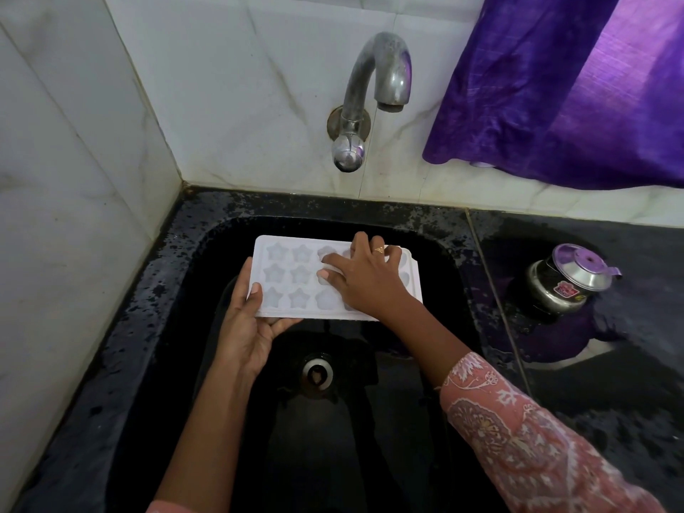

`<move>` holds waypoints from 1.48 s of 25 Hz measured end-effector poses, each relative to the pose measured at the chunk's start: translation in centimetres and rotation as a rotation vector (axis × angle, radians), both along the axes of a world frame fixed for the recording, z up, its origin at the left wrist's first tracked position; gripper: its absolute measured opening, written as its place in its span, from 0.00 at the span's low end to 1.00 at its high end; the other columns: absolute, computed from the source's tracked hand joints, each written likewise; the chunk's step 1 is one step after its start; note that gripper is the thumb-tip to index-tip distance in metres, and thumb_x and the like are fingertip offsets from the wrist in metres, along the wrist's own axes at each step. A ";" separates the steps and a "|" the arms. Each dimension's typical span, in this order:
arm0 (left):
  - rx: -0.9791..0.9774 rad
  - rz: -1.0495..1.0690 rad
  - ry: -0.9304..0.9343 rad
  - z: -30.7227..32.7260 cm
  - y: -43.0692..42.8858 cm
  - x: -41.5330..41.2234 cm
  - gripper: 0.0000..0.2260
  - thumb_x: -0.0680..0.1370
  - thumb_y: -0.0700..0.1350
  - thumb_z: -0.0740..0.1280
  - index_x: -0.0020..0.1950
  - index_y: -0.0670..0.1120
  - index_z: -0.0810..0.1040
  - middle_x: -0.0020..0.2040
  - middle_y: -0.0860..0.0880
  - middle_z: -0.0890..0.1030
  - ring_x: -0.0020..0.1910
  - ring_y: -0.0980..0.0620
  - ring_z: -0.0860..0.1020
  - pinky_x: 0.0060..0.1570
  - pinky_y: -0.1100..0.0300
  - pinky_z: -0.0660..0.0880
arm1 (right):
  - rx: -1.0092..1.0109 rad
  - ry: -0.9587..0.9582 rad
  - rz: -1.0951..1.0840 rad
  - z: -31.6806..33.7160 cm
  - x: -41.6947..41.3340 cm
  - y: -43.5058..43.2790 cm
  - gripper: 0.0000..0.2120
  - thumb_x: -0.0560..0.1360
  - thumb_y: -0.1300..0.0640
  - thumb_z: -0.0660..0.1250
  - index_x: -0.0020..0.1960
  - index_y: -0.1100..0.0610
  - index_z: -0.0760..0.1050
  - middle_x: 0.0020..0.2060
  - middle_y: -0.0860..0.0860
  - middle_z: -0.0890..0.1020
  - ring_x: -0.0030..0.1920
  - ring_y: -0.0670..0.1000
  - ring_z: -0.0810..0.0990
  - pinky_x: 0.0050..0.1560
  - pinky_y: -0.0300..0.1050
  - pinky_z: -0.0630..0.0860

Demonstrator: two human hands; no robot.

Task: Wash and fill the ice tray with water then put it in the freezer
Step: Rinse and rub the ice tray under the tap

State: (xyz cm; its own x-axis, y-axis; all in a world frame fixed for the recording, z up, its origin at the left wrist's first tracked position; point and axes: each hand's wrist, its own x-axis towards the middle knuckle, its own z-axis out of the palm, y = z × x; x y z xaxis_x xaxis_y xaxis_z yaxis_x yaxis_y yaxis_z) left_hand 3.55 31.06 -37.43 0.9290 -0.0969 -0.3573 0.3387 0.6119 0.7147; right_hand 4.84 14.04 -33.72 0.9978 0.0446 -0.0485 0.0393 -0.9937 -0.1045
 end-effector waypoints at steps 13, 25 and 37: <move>-0.065 0.002 0.008 0.2 -0.9 -0.2 0.19 0.81 0.41 0.55 0.72 0.53 0.65 0.59 0.51 0.77 0.55 0.48 0.79 0.35 0.52 0.81 | 0.026 -0.072 0.055 0.1 0.7 2.1 0.18 0.80 0.45 0.52 0.68 0.45 0.66 0.59 0.55 0.65 0.58 0.56 0.64 0.58 0.53 0.58; -0.017 -0.008 0.000 0.0 -0.6 -0.2 0.19 0.82 0.41 0.55 0.72 0.53 0.65 0.61 0.49 0.76 0.54 0.47 0.79 0.36 0.51 0.81 | -0.008 -0.120 0.023 -0.4 0.8 2.0 0.18 0.79 0.42 0.54 0.64 0.47 0.72 0.60 0.57 0.68 0.60 0.59 0.66 0.61 0.56 0.58; -0.057 0.005 0.005 0.3 -1.0 0.0 0.19 0.82 0.41 0.55 0.73 0.51 0.64 0.63 0.47 0.75 0.55 0.47 0.78 0.34 0.51 0.81 | 0.040 -0.019 0.017 0.2 1.4 2.1 0.20 0.78 0.39 0.52 0.66 0.43 0.69 0.61 0.55 0.66 0.61 0.57 0.63 0.60 0.55 0.58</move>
State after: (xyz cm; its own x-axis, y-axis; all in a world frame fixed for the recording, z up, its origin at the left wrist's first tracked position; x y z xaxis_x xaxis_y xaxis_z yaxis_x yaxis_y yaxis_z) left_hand 3.56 30.10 -37.10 0.9276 -0.1129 -0.3560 0.3393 0.6530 0.6771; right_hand 6.28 16.10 -33.54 0.9976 0.0632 -0.0275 0.0587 -0.9879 -0.1436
